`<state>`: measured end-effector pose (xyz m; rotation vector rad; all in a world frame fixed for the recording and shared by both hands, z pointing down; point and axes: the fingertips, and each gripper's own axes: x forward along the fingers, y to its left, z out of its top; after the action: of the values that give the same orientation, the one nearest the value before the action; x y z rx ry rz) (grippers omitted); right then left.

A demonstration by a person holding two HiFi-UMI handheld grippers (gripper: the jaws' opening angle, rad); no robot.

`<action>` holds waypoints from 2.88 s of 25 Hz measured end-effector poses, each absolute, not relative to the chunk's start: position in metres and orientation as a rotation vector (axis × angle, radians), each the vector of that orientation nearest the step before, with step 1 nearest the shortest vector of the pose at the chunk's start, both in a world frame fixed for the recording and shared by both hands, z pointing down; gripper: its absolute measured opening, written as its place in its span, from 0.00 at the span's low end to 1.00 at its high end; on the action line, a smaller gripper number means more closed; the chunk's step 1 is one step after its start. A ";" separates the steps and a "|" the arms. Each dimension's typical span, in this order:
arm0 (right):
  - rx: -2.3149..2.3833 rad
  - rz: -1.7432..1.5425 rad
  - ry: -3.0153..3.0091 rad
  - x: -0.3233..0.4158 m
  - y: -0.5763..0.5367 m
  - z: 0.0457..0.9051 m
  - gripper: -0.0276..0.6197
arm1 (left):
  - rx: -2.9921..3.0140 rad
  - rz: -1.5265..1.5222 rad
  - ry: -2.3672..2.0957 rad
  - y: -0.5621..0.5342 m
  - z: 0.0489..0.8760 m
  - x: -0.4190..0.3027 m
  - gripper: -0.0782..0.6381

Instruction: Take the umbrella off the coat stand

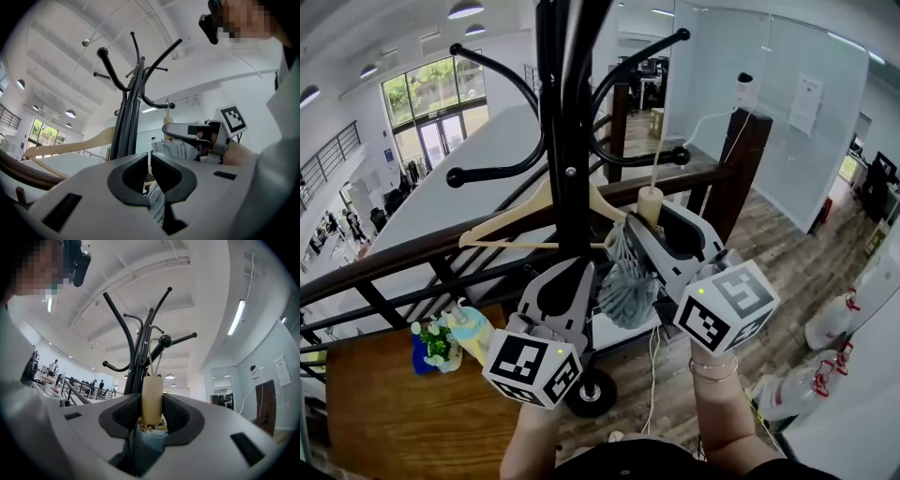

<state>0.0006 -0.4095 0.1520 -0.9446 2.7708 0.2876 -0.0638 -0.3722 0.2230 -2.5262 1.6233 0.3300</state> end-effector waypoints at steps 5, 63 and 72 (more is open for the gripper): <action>-0.998 0.293 2.736 0.016 -0.409 0.146 0.29 | -2.533 0.348 1.605 -0.369 0.220 -0.061 0.15; -1.362 -0.032 2.743 0.014 -0.216 0.307 0.29 | -2.896 0.095 1.419 -0.207 0.335 -0.077 0.15; -1.351 -0.076 2.785 0.000 -0.205 0.323 0.29 | -2.920 0.068 1.399 -0.205 0.343 -0.078 0.15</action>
<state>-0.0003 -0.2046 0.3234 -1.3514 2.7855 -0.0758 -0.0777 -0.2054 0.3429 -2.9200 1.3988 0.0683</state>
